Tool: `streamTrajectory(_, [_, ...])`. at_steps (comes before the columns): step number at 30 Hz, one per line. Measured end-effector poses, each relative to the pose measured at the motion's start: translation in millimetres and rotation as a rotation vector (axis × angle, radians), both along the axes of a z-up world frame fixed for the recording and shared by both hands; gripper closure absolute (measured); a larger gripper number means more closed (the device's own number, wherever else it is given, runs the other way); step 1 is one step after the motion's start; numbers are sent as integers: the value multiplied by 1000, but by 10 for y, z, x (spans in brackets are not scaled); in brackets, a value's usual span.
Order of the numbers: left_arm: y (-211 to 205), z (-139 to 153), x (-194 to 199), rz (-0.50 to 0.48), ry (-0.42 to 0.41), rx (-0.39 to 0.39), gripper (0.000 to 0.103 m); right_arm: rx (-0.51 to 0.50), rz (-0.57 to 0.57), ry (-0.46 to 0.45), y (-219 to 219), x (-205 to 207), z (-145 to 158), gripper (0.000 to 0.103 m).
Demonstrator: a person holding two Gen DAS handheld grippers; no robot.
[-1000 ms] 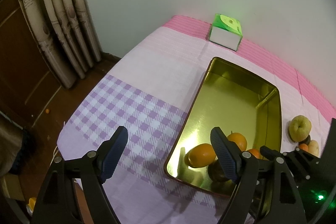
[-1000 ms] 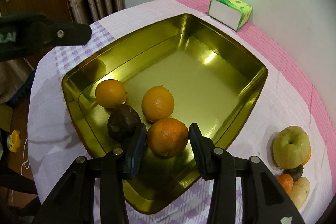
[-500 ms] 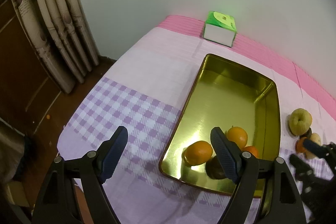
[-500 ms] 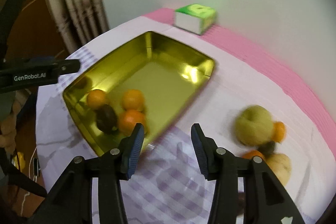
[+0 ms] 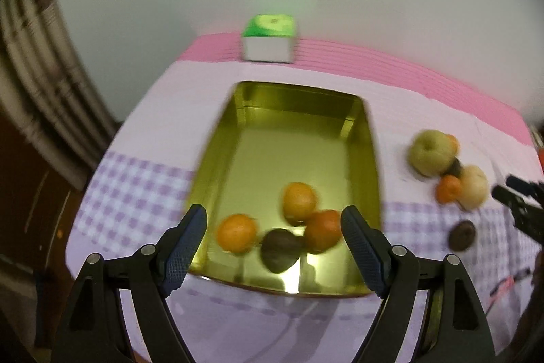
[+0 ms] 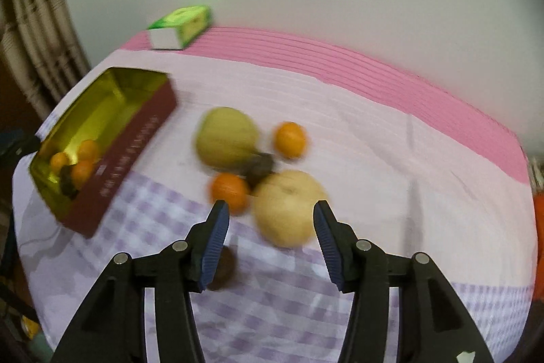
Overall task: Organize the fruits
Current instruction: 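Move both open grippers back toward the fruit on the cloth, then move the left gripper onto the large pale round fruit and close it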
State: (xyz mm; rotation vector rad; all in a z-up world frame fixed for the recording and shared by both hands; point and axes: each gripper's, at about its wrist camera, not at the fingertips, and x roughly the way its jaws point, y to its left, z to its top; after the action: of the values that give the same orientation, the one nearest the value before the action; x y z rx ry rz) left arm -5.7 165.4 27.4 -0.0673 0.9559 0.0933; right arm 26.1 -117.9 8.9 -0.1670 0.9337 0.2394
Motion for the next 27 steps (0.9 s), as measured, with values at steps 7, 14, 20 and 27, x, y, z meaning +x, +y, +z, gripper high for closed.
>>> streamTrajectory(7, [-512, -13, 66, -112, 22, -6, 22, 25, -71, 21, -379, -28, -138, 53])
streamTrajectory(14, [-1073, 3, 242, -232, 46, -33, 22, 27, -92, 30, -546, -98, -220, 46])
streamTrajectory(20, [-1653, 2, 441, -356, 97, -69, 22, 61, -167, 38, -897, -187, -255, 41])
streamTrajectory(27, [-2162, 11, 795, -418, 191, -123, 22, 130, -292, 44, -1398, -246, -293, 34])
